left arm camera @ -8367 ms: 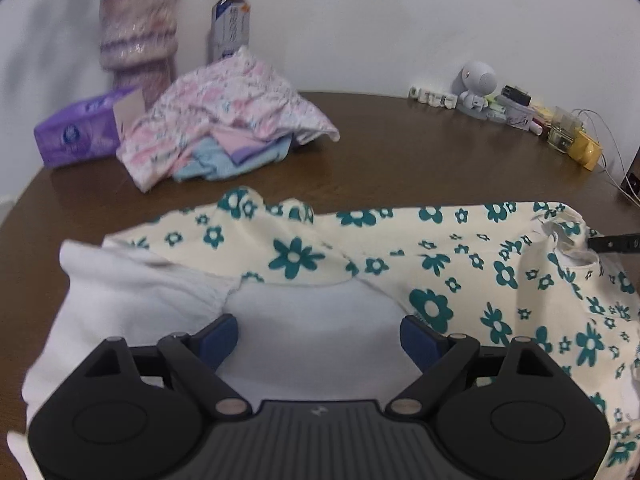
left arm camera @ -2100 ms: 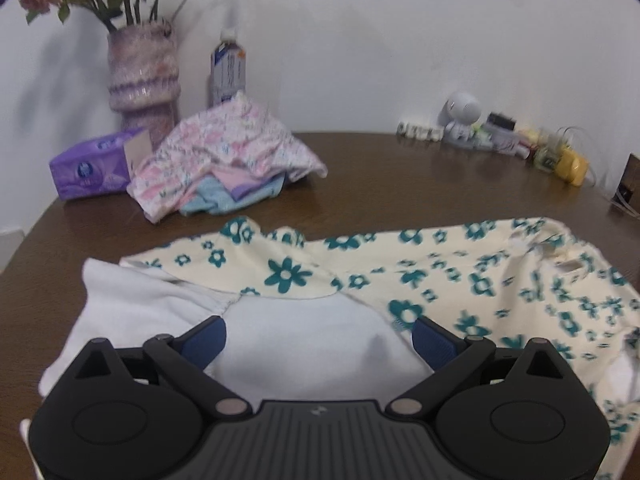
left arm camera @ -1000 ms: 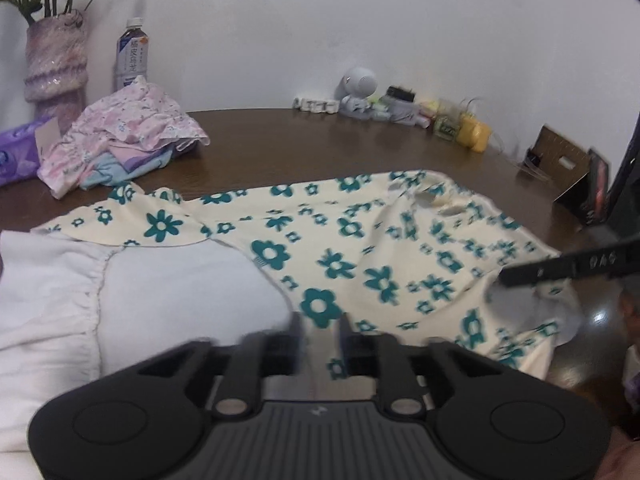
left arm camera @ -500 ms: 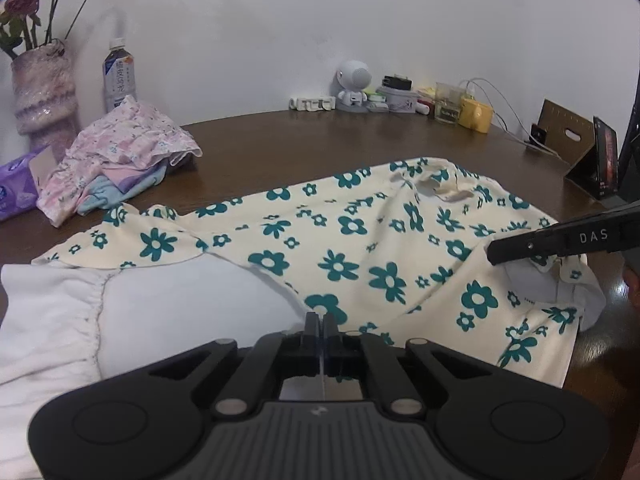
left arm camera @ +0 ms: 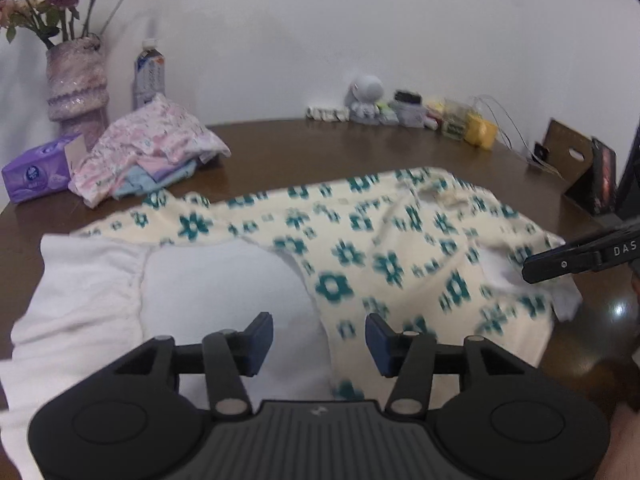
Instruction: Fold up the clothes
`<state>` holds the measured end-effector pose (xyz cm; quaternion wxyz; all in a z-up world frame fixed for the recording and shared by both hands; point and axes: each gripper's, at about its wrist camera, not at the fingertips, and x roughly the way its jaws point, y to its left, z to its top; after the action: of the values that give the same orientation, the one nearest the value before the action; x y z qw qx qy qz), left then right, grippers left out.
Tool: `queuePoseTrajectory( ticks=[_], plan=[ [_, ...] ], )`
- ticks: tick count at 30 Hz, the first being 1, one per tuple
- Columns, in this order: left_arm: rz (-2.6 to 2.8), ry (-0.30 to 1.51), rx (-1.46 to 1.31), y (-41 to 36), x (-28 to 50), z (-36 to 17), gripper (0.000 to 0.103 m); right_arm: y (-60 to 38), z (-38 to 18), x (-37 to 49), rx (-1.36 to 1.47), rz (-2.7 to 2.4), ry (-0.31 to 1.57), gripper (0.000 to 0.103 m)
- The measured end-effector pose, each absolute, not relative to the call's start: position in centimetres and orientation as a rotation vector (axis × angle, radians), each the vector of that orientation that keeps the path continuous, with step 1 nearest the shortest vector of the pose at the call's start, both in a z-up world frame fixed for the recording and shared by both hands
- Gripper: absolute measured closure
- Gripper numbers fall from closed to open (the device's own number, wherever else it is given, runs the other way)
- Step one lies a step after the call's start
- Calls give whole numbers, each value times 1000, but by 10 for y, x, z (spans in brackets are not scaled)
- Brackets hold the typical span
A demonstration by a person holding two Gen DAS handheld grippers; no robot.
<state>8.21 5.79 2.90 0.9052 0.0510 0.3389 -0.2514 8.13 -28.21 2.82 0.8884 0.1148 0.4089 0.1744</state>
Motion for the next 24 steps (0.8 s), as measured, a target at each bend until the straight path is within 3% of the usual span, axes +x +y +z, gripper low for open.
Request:
queuePoseTrajectory(
  ticks=[2,3,4,5,12,14,15,16,19,24],
  plan=[
    [-514,713,121,57,76,24,55,-277,27,84,209,371,848,68],
    [-513,717,120,58,75,21,59,-275,26,85,195,376,847,90],
    [-512,720,113,59,75,19,77,-273,25,87,180,380,846,102],
    [-511,722,101,60,75,17,90,-270,24,88,166,384,845,102],
    [-464,716,59,70,73,15,89,-259,14,101,90,403,871,99],
    [-452,709,54,75,69,17,80,-272,18,94,147,388,854,89],
    [-450,703,51,77,67,19,77,-279,20,91,175,380,845,74],
    [-451,697,49,79,65,21,76,-286,22,88,203,373,836,68],
    [-472,687,46,82,59,26,75,-300,32,72,216,363,803,68],
    [-495,685,76,77,48,30,61,-293,34,60,111,383,792,66]
  ],
)
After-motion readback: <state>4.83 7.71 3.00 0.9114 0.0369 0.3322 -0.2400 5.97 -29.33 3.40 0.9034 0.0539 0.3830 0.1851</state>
